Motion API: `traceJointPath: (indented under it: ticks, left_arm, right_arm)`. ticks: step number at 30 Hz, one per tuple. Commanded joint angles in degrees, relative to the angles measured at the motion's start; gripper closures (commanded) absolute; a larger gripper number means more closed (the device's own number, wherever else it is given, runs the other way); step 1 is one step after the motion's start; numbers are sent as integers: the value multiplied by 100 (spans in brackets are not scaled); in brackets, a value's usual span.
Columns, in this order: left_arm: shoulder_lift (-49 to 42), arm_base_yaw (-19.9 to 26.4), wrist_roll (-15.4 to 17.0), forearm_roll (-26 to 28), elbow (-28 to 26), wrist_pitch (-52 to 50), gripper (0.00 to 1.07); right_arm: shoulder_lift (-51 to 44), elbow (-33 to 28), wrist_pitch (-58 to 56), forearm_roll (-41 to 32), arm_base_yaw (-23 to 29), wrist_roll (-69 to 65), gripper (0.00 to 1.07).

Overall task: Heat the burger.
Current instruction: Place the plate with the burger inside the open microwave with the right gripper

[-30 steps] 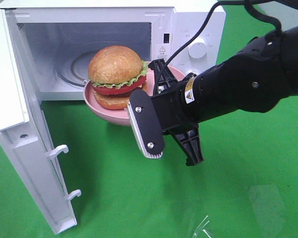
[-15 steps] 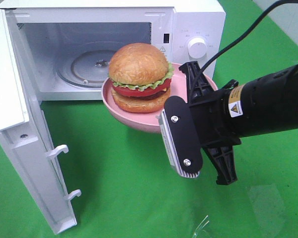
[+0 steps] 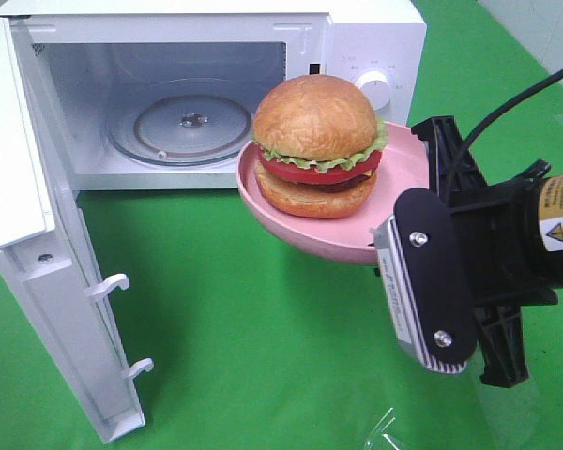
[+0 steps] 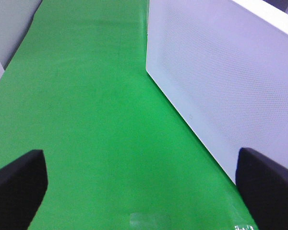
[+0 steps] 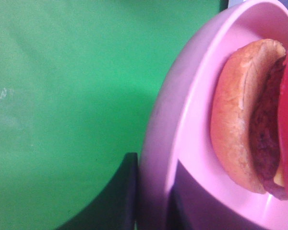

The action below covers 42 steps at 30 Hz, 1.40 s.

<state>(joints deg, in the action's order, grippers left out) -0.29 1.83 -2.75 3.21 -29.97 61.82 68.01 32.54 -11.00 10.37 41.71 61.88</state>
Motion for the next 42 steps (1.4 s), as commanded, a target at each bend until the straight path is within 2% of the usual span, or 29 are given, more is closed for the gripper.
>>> traceJointPath:
  ticks: [1,3,8,10,17,22,24,27,29,42]
  left_arm:
    - [-29,6,11,-6,17,-57,7]
    - [-29,6,11,-6,17,-57,7]
    - [-29,6,11,-6,17,-57,7]
    - [-29,6,11,-6,17,-57,7]
    - [-29,6,11,-6,17,-57,7]
    - [-29,6,11,-6,17,-57,7]
    - [-29,6,11,-6,17,-57,7]
    - [-29,6,11,-6,17,-57,7]
    - [-29,6,11,-6,17,-57,7]
    - [-29,6,11,-6,17,-57,7]
  right_arm:
    - [-321,-11,206,115,-34,-46,107]
    - [-659,-29,-183,464,-34,-298,107]
    - [-859,-29,-470,819,-34,-659,107]
    - [-1134,-29,-831,1278,-34,-1129,107]
    - [-1518,-29,-1507,1759,-34,-1690,107]
    - [-1599,-29,-1816,2000,-34,-2045,107]
    - [-1627,-29,-2303,2298,-34,-2670,107]
    - [-1627,-29,-2424,2343,-34,-2859,107]
    - [-1627,-29,-2876,2527,-34,-3518,107]
    - [-1627,-29,-3673,3329,-34,-5426,107]
